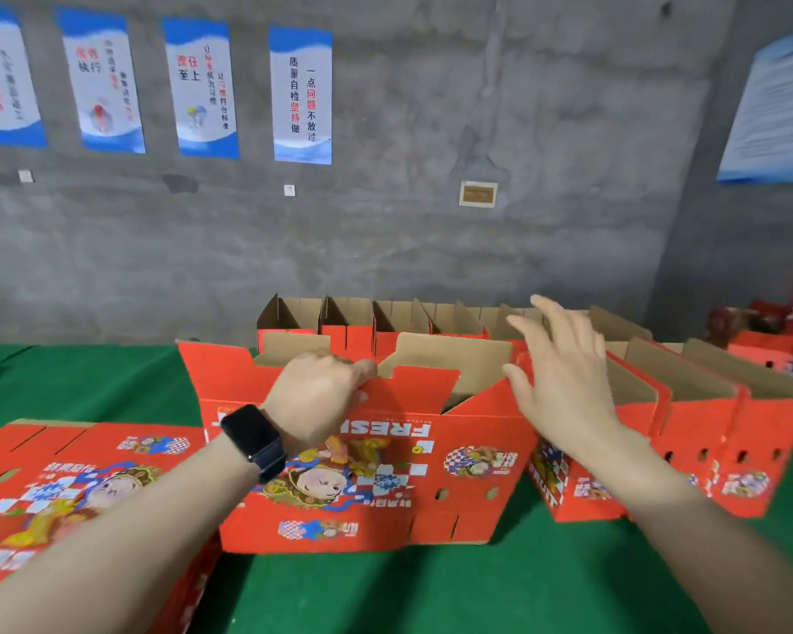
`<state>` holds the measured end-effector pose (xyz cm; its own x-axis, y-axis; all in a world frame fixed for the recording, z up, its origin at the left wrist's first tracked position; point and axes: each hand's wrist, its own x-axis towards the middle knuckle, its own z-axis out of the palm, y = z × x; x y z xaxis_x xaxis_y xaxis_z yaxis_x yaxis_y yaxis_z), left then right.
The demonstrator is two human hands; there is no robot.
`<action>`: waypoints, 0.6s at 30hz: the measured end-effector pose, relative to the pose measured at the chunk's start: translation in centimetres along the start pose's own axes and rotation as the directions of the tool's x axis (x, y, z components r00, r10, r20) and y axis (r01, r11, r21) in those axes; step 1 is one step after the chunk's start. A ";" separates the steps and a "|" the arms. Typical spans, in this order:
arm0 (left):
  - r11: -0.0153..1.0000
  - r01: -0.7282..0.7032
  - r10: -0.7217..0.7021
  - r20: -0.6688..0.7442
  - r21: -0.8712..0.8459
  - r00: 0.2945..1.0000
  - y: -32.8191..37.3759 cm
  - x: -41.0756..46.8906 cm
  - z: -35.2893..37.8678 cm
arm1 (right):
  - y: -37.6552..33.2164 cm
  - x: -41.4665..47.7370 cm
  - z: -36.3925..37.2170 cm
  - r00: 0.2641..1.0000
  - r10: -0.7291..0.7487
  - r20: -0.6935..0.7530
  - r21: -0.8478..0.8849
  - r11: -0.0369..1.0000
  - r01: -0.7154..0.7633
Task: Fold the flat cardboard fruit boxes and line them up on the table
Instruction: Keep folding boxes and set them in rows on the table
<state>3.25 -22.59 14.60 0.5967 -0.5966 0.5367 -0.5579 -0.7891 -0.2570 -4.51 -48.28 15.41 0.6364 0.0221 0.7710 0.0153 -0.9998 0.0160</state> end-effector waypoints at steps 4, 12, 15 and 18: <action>0.998 0.030 -0.027 0.050 -0.053 0.998 1.8 1.1 0.2 | -1.5 -2.0 2.0 0.987 0.042 0.155 0.354 0.930 -0.095; 1.000 -0.005 0.008 0.097 -0.031 0.995 4.9 -0.2 1.5 | -1.2 -2.9 5.1 0.672 -0.048 0.739 0.574 0.566 -0.591; 0.999 -0.003 0.009 0.115 -0.046 0.993 5.4 -1.1 2.2 | -1.1 -3.8 6.3 0.573 -0.060 0.817 0.480 0.622 -0.619; 0.999 0.025 -0.017 0.168 -0.044 0.986 5.5 -2.0 2.6 | -1.2 -4.6 7.4 0.566 -0.065 0.822 0.444 0.696 -0.564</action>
<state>0.48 -26.17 10.06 0.6949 -0.5990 0.3979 -0.5676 -0.7966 -0.2078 -1.72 -47.15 7.15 0.9931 0.0787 -0.0872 -0.0060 -0.7077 -0.7064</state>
